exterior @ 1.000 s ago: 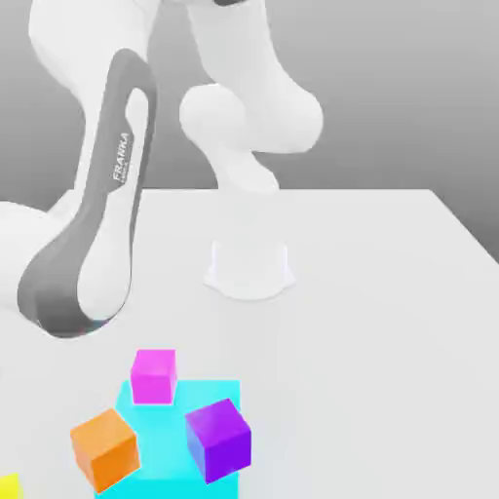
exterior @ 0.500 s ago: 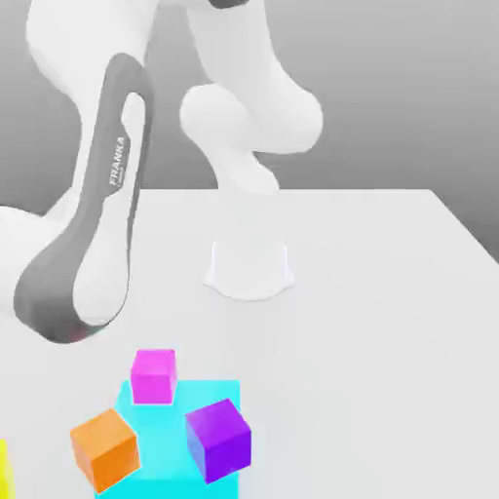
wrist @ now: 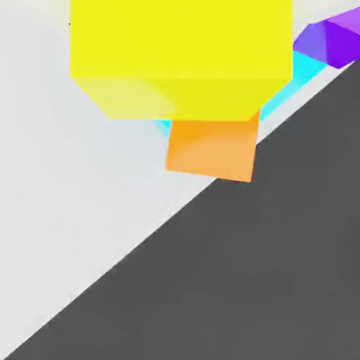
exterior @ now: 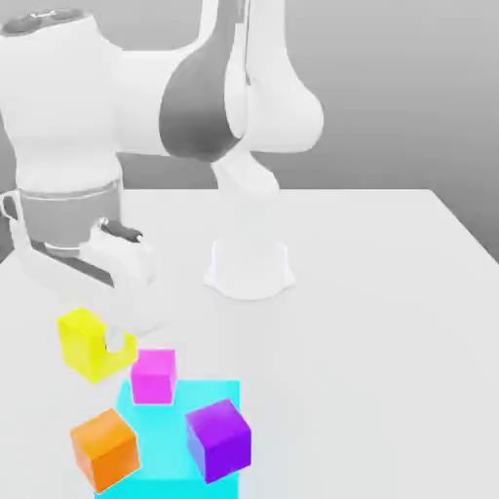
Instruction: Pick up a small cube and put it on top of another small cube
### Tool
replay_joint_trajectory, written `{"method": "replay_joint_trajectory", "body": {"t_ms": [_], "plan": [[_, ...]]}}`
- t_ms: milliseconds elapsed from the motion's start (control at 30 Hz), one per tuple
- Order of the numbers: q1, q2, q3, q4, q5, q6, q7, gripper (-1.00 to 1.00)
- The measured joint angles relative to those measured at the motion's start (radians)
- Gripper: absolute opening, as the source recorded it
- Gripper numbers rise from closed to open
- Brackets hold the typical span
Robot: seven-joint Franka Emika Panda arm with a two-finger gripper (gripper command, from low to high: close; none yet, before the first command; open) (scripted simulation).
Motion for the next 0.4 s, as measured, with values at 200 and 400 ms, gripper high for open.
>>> {"method": "replay_joint_trajectory", "body": {"t_ms": [200,400], "plan": [[-0.006,-0.042,0.015,-0.153,-0.062,0.055,-0.033,-1.00],[-0.007,0.043,0.014,-0.182,-0.067,0.165,-0.033,1.00]]}}
